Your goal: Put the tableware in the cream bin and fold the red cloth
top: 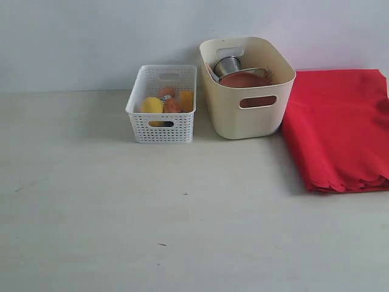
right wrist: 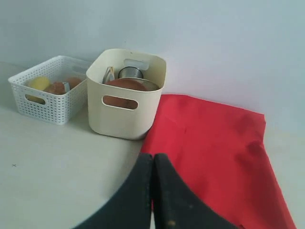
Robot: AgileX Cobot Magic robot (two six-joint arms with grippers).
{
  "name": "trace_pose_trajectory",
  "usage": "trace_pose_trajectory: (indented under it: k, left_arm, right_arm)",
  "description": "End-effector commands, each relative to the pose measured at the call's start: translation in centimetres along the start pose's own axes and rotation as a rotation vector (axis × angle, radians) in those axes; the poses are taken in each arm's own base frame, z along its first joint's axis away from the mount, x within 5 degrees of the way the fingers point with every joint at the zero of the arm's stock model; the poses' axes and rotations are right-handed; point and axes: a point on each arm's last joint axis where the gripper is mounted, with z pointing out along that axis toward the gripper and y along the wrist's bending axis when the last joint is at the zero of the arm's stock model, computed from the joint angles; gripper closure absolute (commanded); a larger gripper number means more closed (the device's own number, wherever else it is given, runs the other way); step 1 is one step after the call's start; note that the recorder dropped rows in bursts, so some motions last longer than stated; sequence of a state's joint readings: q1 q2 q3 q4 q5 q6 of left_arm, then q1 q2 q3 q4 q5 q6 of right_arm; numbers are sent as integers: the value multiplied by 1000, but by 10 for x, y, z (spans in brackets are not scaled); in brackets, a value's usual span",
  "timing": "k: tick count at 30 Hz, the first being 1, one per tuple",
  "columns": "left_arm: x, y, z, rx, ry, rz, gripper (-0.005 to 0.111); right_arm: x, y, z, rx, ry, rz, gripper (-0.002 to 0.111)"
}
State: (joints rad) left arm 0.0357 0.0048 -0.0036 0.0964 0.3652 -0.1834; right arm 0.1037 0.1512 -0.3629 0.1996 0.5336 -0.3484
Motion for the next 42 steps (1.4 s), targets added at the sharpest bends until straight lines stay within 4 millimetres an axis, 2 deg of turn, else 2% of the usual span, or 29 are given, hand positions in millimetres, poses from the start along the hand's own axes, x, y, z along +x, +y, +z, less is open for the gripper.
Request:
trace_pose_trajectory:
  k: [1, 7, 12, 19, 27, 34, 42]
  left_arm:
    - [0, 0, 0, 0, -9, 5, 106]
    - [0, 0, 0, 0, -9, 3, 106]
    - [0, 0, 0, 0, -9, 3, 106]
    - [0, 0, 0, 0, -9, 6, 106]
    - [0, 0, 0, 0, -9, 4, 106]
    - [0, 0, 0, 0, -9, 6, 106]
    - [0, 0, 0, 0, -9, 6, 106]
  right_arm:
    - [0, -1, -1, 11, -12, -40, 108]
    - [-2, -2, 3, 30, -97, 58, 108]
    - [14, -3, 12, 56, -64, 79, 108]
    - [33, -7, 12, 137, -71, 117, 108]
    - [63, -2, 17, 137, -84, 108, 108]
    - [85, 1, 24, 132, -24, 129, 108]
    - [88, -1, 25, 159, -13, 160, 108]
